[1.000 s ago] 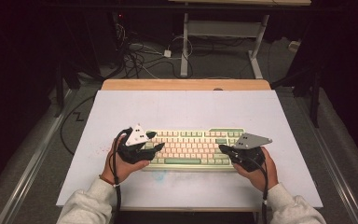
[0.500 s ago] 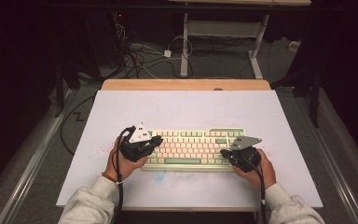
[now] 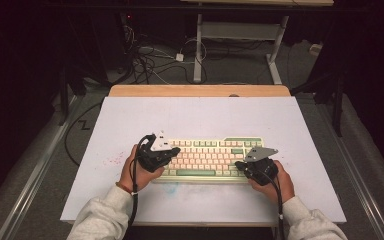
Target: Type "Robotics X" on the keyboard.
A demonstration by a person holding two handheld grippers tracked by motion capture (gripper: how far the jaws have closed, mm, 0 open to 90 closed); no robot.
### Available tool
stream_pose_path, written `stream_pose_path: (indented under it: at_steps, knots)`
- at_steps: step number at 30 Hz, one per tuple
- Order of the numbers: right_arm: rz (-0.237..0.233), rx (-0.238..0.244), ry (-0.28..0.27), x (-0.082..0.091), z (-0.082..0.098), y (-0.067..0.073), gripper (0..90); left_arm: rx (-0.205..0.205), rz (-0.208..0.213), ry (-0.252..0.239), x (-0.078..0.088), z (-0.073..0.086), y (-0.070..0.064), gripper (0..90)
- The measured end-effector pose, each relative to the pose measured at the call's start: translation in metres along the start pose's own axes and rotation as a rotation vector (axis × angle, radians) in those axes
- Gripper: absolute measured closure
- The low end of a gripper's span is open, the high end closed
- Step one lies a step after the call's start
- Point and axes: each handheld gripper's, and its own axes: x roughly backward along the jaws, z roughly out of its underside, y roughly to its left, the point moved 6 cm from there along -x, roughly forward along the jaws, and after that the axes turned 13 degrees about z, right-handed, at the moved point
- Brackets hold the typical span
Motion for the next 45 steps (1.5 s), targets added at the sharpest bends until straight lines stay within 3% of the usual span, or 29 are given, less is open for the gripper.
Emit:
stream_pose_path:
  at_steps: [14, 39, 45]
  knots:
    - [0.016, 0.005, -0.006, 0.001, 0.001, 0.002, 90.0, 0.034, 0.025, 0.107, -0.028, -0.003, 0.006, 87.7]
    - [0.024, 0.013, -0.003, 0.001, 0.0, 0.002, 90.0, 0.041, 0.039, 0.142, -0.043, -0.003, 0.01, 87.7]
    - [0.027, 0.013, -0.002, 0.001, 0.0, 0.003, 90.0, 0.051, 0.03, 0.172, -0.049, 0.0, 0.014, 87.7]
